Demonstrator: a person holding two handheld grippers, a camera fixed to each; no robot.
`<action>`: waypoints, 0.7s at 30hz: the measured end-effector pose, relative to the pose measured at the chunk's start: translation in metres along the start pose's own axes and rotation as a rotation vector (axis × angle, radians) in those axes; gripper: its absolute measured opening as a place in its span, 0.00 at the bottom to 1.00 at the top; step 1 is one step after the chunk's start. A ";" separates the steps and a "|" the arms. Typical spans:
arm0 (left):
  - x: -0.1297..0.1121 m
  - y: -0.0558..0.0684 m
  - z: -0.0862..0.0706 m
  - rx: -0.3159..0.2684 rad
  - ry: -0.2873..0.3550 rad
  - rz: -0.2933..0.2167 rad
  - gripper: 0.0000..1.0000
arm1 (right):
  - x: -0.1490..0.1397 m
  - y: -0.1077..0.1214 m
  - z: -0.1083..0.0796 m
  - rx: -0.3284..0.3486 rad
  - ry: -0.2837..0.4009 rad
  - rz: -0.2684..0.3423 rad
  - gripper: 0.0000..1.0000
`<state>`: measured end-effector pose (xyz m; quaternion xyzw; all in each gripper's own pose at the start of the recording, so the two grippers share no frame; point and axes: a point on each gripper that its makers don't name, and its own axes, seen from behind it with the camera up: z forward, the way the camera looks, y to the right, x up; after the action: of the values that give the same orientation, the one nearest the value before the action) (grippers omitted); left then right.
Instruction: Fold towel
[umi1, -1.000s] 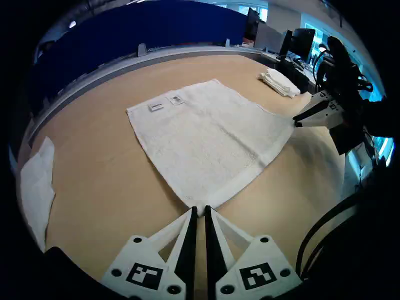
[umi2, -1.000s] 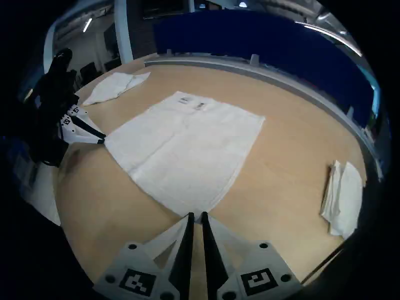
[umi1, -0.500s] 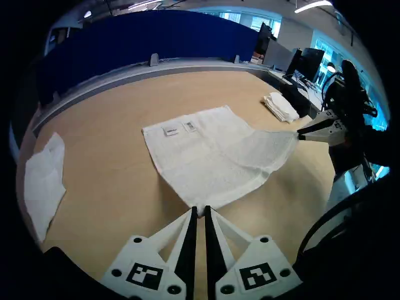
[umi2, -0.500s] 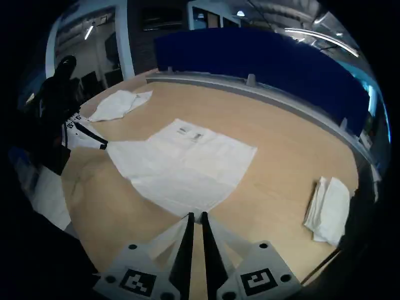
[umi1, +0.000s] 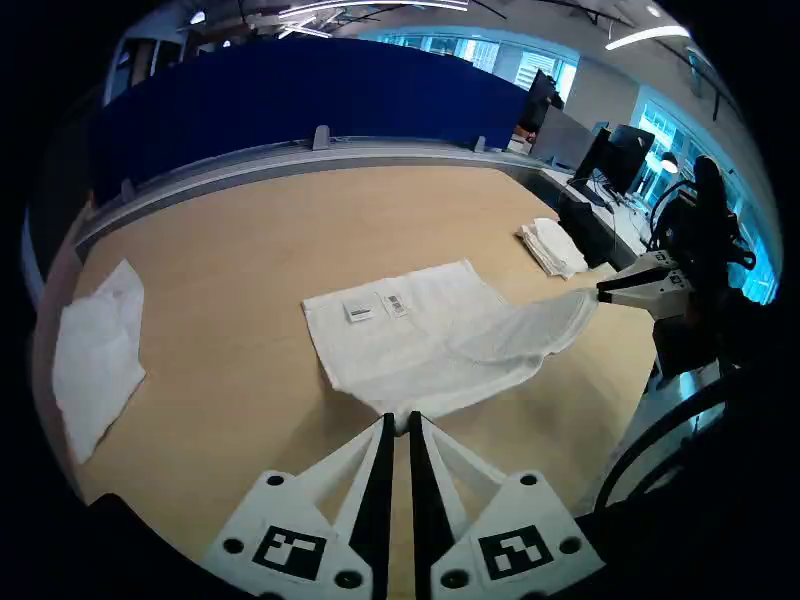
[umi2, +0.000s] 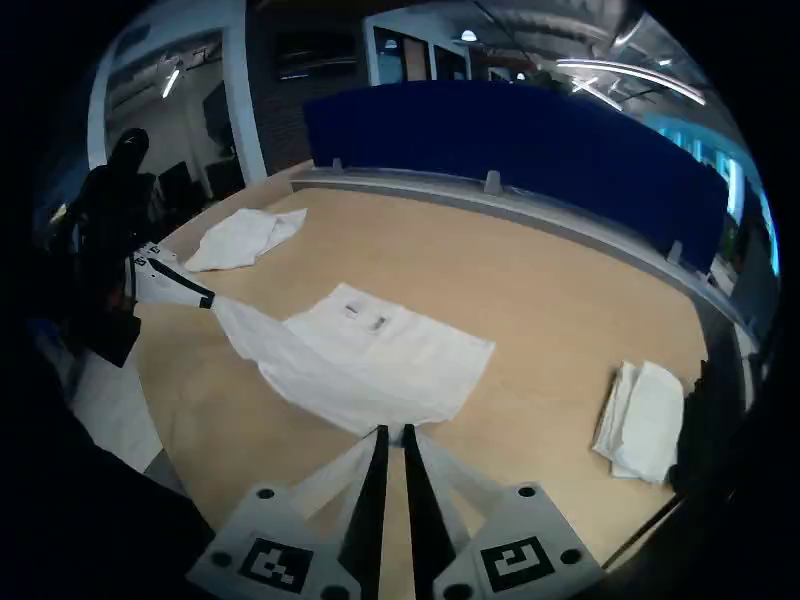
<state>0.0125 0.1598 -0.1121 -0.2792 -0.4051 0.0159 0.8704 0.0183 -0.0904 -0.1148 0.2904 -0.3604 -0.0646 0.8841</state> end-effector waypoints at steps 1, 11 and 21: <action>0.000 0.000 0.000 0.000 0.000 -0.006 0.11 | 0.000 0.001 0.001 -0.001 -0.002 0.002 0.11; 0.004 -0.008 0.013 0.022 -0.012 -0.062 0.11 | 0.008 0.010 0.012 -0.003 -0.004 0.003 0.11; 0.035 -0.030 0.037 0.044 0.000 -0.121 0.11 | 0.031 0.039 0.040 -0.025 0.003 -0.010 0.11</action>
<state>0.0031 0.1608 -0.0535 -0.2352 -0.4210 -0.0278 0.8756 0.0102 -0.0874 -0.0515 0.2814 -0.3567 -0.0732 0.8878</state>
